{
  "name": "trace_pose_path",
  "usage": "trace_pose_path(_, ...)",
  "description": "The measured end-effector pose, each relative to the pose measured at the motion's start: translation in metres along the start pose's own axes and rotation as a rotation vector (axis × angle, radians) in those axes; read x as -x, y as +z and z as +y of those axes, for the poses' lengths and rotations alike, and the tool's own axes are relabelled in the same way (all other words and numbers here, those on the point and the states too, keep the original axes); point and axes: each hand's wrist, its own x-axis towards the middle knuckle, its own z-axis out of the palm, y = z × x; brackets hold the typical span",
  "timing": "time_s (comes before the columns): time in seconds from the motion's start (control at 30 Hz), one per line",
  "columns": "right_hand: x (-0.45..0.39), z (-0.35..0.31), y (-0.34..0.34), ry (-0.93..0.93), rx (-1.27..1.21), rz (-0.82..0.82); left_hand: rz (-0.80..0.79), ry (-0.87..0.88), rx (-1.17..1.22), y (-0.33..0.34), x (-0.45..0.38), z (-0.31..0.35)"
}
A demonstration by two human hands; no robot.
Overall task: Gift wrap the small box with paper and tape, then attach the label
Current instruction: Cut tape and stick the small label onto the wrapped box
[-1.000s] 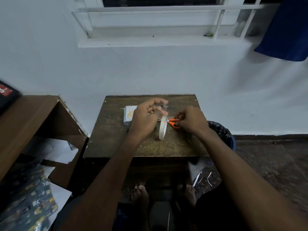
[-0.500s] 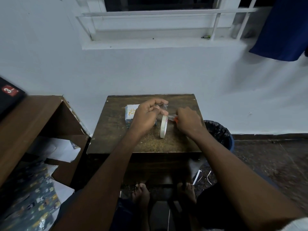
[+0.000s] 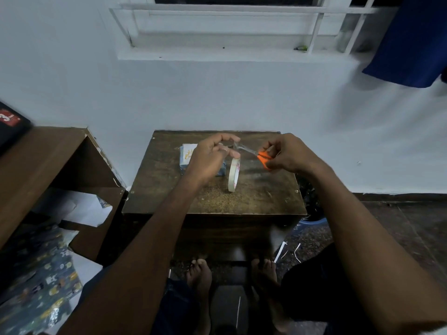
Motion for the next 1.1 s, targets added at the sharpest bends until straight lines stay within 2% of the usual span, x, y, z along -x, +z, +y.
trace_pose_path(0.1,0.007,0.002,-0.010,-0.041,-0.033,-0.048,-0.019,0.020,-0.003,-0.002,0.001,0.000)
trace_pose_path(0.23,0.016,0.001,-0.016,-0.057,-0.211,-0.137,-0.052,0.037,-0.031,-0.001,0.001,-0.001)
trace_pose_path(0.4,0.015,-0.003,-0.013,-0.048,-0.207,-0.207,-0.061,0.072,-0.097,0.002,0.001,0.000)
trace_pose_path(0.87,0.016,-0.012,-0.011,-0.085,-0.196,-0.156,-0.112,0.116,-0.139,0.004,0.004,0.001)
trace_pose_path(1.1,0.012,-0.010,-0.008,-0.141,-0.051,-0.091,-0.121,0.104,-0.140,0.003,0.002,-0.001)
